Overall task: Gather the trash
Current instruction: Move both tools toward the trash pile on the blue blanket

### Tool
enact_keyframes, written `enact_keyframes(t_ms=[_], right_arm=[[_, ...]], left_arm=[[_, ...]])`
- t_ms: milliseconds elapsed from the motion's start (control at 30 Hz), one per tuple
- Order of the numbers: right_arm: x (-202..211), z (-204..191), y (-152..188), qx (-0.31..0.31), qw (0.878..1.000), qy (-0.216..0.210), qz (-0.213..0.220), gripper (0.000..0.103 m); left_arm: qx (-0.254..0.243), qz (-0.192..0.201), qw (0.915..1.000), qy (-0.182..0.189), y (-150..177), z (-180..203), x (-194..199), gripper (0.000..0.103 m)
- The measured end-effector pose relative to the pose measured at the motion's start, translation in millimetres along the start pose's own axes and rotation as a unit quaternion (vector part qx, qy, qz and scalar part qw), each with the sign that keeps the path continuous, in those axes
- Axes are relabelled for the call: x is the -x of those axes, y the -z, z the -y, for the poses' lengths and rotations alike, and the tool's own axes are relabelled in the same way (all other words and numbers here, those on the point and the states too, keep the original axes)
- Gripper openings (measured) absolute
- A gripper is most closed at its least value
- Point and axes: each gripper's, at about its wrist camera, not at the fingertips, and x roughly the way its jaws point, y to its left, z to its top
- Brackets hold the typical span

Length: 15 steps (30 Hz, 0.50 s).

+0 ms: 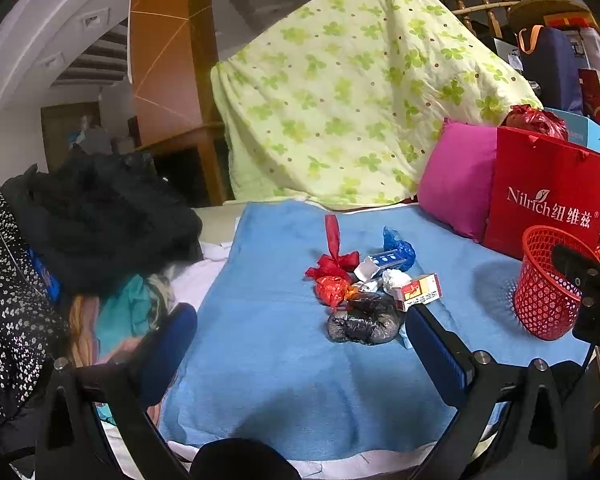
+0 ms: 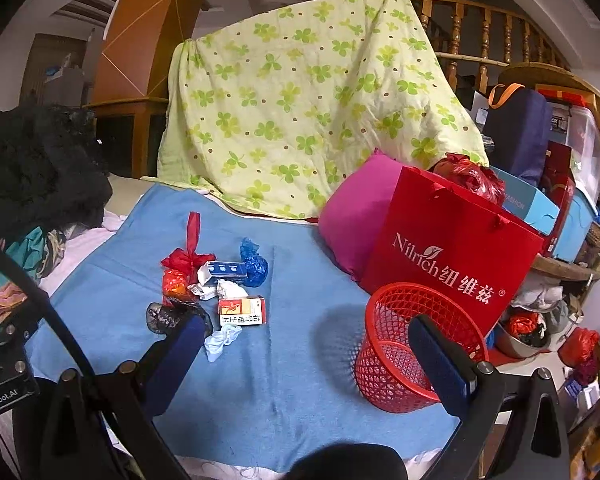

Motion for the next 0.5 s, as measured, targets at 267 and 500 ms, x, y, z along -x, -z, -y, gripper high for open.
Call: enact_keyframes(t_ms=[267, 500], right_arm=[[-3.5, -2.1, 1.7, 0.003, 1.000, 0.002, -0.005, 0.103], [-4.8, -4.1, 3.2, 0.004, 1.000, 0.002, -0.006, 0.103]], left_arm=[[-0.003, -0.005, 1.0000, 0.001, 2.5, 2.9, -2.6, 0.103], [-0.002, -0.007, 1.0000, 0.002, 7.6, 4.5, -5.9, 0.103]])
